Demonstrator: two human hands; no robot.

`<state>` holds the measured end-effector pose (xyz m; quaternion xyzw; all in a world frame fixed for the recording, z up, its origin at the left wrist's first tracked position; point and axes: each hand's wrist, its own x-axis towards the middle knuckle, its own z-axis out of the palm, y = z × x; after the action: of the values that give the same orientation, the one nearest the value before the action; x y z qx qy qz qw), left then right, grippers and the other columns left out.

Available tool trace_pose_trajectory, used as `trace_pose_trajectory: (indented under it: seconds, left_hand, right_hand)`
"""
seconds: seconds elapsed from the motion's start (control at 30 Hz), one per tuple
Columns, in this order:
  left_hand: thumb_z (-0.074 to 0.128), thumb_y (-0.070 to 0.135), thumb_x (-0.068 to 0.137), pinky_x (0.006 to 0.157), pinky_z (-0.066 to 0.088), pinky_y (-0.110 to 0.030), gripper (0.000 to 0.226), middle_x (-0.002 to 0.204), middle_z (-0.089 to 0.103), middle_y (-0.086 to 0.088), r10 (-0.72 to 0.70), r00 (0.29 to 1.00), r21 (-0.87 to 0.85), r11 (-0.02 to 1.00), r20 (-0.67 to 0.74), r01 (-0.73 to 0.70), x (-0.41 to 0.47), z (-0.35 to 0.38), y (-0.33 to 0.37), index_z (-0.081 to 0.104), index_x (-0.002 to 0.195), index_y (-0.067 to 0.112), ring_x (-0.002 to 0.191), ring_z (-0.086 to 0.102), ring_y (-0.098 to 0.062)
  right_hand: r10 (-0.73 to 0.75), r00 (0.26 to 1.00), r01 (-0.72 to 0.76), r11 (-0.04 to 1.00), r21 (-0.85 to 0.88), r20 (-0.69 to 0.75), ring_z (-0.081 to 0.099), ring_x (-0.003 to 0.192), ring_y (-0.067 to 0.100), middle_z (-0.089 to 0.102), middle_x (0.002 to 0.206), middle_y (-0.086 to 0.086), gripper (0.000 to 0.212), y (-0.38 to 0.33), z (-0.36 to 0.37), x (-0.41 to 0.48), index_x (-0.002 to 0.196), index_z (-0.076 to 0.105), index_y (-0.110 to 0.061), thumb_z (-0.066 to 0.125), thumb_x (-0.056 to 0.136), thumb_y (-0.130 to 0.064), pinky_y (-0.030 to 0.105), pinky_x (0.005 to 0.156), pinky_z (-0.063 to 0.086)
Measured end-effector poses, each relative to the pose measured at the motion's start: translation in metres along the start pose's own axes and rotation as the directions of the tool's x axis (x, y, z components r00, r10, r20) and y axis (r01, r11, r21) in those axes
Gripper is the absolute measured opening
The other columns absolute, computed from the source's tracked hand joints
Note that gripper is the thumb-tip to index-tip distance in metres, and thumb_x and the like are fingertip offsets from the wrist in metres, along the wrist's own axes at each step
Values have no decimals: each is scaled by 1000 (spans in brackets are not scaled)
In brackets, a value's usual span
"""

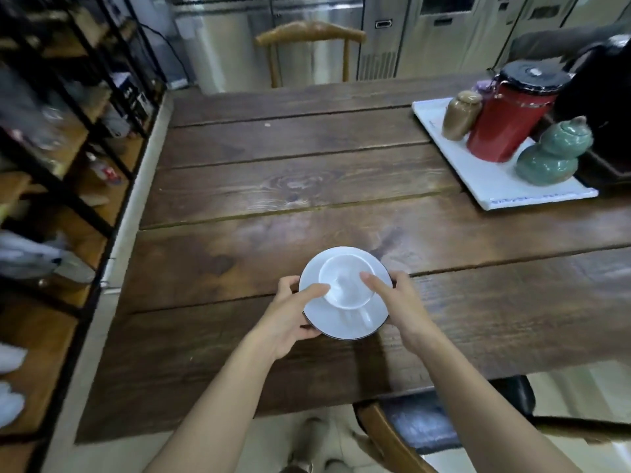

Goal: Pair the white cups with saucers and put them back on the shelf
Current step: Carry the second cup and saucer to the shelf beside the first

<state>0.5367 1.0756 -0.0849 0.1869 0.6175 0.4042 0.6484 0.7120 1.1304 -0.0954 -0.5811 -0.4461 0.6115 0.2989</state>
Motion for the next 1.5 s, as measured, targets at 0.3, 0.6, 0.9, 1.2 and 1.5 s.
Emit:
trace_pose_trajectory:
  seconds: [0.3,0.6,0.9,1.2,1.5]
  left_hand:
    - [77,43,59,71,59,-44,60,119,57,-1,170,911,-219,939,-377,-266,-128,-88,-42,47,110,32,104,62,-28]
    - [74,41,69,55,57,-32,48,110,60,1,145,691,-308,818,-708,-486,-279,-195,-129,49,109,30,86,67,-23]
    - [78,44,57,59,59,-39,57,114,61,-5,39,426,-275,710,-904,-648,-469,-316,-241,52,105,26,93,67,-29]
    - [76,35,70,47,55,-30,42,105,61,-3,-152,199,-250,631,-968,-734,-611,-396,-317,56,105,24,89,64,-26]
    - [73,29,77,50,57,-33,31,103,66,-7,-251,66,-216,638,-966,-739,-685,-523,-352,65,104,17,91,64,-28]
  right_hand:
    - [-116,924,148,987,-61,365,61,87,8,61,100,-7,51,-17,112,-72,108,50,-17,68,74,-51,22,60,43]
    - [-104,733,251,960,-125,673,62,85,11,63,97,-4,42,12,263,-201,96,51,-21,70,72,-50,28,64,47]
    - [-53,479,381,912,-154,876,61,90,22,61,101,6,68,78,429,-389,112,55,-5,68,69,-56,31,67,45]
    - [17,276,486,860,-155,961,52,89,9,55,104,-5,64,131,557,-538,120,50,-16,63,74,-58,23,62,41]
    - [87,166,551,818,-165,982,48,80,4,50,91,-12,52,174,710,-618,106,47,-20,62,74,-59,22,56,34]
